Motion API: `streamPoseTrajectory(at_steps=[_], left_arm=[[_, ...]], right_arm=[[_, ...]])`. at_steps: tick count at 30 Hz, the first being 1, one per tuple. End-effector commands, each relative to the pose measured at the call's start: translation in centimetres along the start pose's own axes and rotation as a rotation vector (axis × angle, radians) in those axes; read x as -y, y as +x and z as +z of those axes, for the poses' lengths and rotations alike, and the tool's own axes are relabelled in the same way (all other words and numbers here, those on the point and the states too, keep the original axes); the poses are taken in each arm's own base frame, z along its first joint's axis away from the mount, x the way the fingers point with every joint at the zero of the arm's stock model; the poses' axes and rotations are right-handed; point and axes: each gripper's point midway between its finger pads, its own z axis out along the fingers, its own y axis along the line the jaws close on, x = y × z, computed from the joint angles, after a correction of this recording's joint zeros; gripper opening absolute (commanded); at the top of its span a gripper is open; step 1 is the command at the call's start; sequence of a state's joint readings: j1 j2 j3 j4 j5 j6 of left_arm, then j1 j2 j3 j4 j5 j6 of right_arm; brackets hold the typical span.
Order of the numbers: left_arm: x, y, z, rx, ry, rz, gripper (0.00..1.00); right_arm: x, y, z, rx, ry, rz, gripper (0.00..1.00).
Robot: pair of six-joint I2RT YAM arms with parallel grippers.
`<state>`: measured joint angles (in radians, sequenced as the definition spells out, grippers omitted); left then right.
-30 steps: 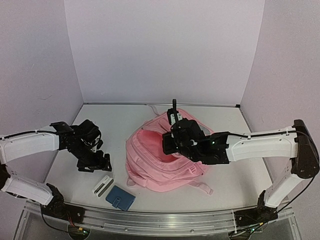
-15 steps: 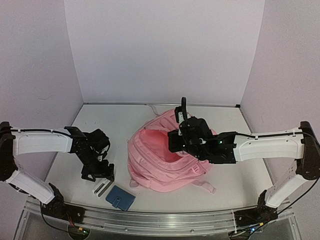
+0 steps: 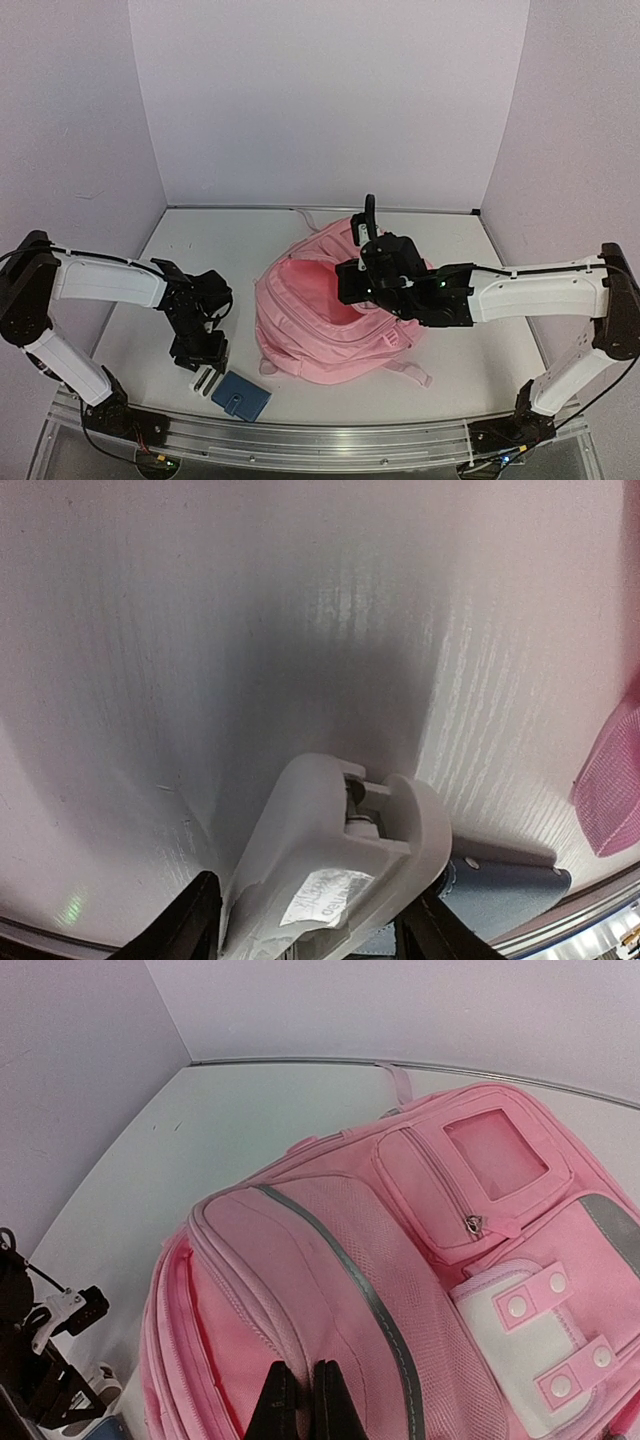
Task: Pack the student bag
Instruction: Pick up the stationery from the center of the board, then place the stationery in the student bag.
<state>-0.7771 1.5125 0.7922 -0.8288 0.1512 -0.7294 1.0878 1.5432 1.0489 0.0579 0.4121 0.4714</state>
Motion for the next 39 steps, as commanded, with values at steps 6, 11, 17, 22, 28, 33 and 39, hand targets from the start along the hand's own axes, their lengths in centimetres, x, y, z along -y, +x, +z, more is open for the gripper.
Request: streamPoseTrajectory(at_steps=[6,11,17,22,28,33,39], left_arm=[[0.6,-1.8,-1.6,0.092,-0.028,0.029,0.42],[1.1,-2.5,-3.7,0.159,0.008,0.038,0.35],[4.5,-3.7,-8.9,0.277,0.184,0.046,0.31],[10.9,-5.1,-15.0,0.372,0.502,0.073,0.28],[19.3,-6.5,-20.4,0.432,0.848,0.168,0.26],[22.9,-8.7,-21.6,0.475,0.936,0.194,0.25],[24.8,-11.6,-19.9,0.503,1.001,0.098,0.25]], right_arm=[[0.6,-4.5,-1.1,0.127,-0.005,0.106,0.00],[0.4,-4.6,-1.1,0.124,-0.016,0.103,0.00],[0.1,-4.5,-0.8,0.117,-0.023,0.102,0.00],[-0.3,-4.5,-0.5,0.113,-0.032,0.102,0.00],[-0.9,-4.7,-0.3,0.109,-0.052,0.107,0.00],[-1.3,-4.6,-0.1,0.098,-0.071,0.107,0.00],[-1.7,-4.6,-0.2,0.094,-0.093,0.127,0.00]])
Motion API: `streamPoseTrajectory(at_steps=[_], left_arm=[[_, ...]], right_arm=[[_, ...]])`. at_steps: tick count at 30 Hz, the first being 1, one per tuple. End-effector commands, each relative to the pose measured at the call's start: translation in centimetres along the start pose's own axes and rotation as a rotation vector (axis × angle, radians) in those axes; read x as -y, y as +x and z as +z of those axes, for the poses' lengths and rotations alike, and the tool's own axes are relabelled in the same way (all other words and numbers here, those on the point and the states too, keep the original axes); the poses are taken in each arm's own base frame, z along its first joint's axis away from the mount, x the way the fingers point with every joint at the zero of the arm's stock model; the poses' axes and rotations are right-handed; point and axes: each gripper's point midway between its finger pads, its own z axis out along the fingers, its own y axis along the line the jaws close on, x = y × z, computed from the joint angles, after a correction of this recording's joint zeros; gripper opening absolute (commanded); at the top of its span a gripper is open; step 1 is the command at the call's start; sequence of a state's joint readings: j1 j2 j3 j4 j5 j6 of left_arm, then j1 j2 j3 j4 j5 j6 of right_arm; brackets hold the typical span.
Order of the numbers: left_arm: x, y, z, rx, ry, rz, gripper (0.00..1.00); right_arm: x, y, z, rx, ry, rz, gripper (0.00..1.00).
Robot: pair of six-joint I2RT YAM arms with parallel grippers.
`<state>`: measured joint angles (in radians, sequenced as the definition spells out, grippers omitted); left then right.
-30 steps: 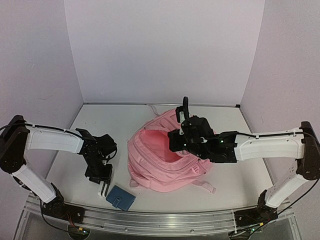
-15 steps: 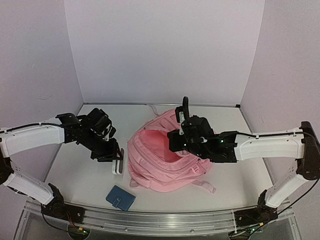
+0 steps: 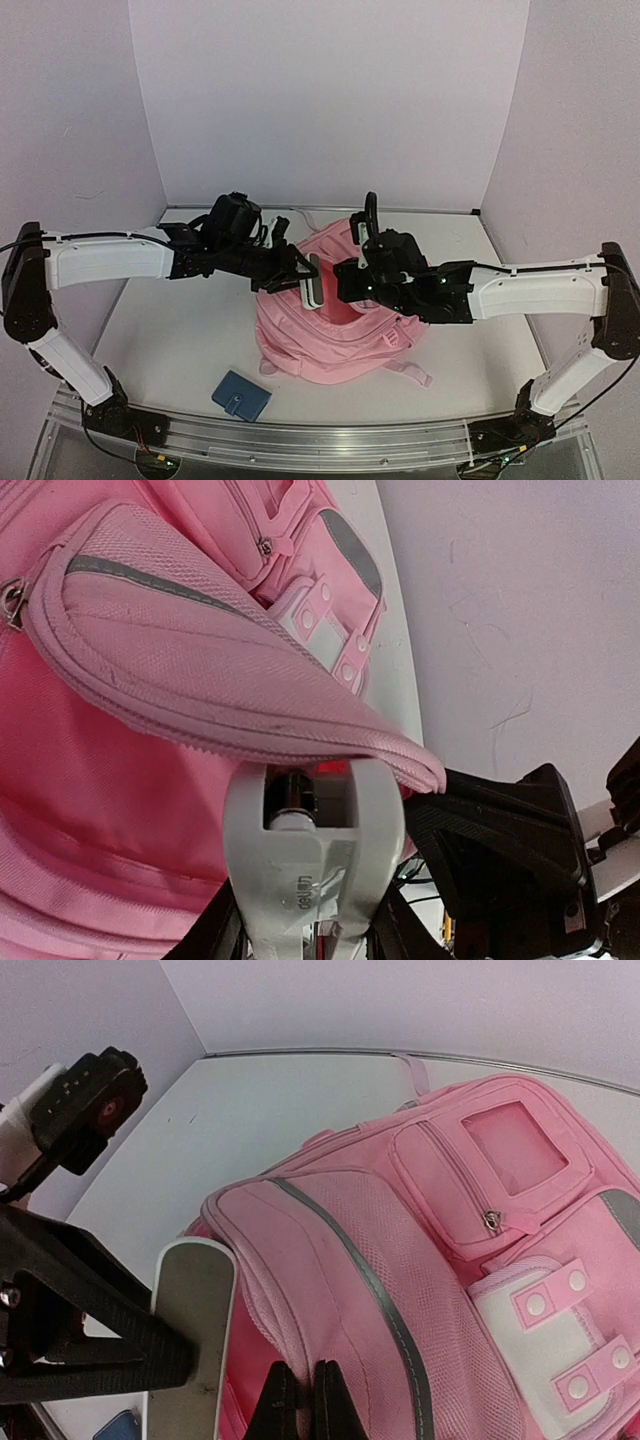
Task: Pack the student bag
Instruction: Place the stationery in the student bag.
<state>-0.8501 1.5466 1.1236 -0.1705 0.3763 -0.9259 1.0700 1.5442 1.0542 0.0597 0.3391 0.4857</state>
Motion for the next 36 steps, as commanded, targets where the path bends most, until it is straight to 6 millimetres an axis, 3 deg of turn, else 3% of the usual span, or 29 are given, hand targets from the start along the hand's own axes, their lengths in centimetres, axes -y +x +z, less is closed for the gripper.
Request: streamPoseTrajectory(at_steps=[1,10,15,18,20,23,28,29,36], left_arm=[[3.0,-3.2,1.3,0.112,0.139,-0.034,0.25],[-0.1,-2.4,0.9,0.182,0.078,-0.130,0.25],[-1.3,-3.4,3.0,0.205,0.048,-0.135,0.26],[-0.6,-4.5,3.9,0.224,0.052,-0.095,0.29],[-0.7,-5.0,4.1,0.242,0.029,-0.076,0.35],[-0.9,-5.2,3.9,0.247,0.002,-0.045,0.56],[-0.9,-4.5,0.8,0.265,-0.049,0.018,0.75],[-2.1,-3.9,0.3,0.259,-0.092,0.016,0.78],[-4.5,-1.7,-5.8,0.274,-0.223,0.036,0.86]], right_arm=[[-1.4,-4.7,-0.6,0.124,-0.050,0.103,0.00],[-1.1,-5.9,-1.1,0.162,-0.030,0.145,0.00],[-1.5,-5.5,-0.7,0.149,-0.049,0.141,0.00],[-1.6,-5.4,-0.8,0.145,-0.057,0.143,0.00],[-1.5,-5.5,-1.1,0.148,-0.055,0.144,0.00],[-1.2,-5.5,-1.3,0.151,-0.048,0.140,0.00],[-0.6,-4.5,-1.1,0.136,-0.031,0.111,0.00],[-0.4,-4.0,-0.9,0.129,-0.023,0.102,0.00],[-0.1,-1.8,0.0,0.078,-0.019,0.036,0.00]])
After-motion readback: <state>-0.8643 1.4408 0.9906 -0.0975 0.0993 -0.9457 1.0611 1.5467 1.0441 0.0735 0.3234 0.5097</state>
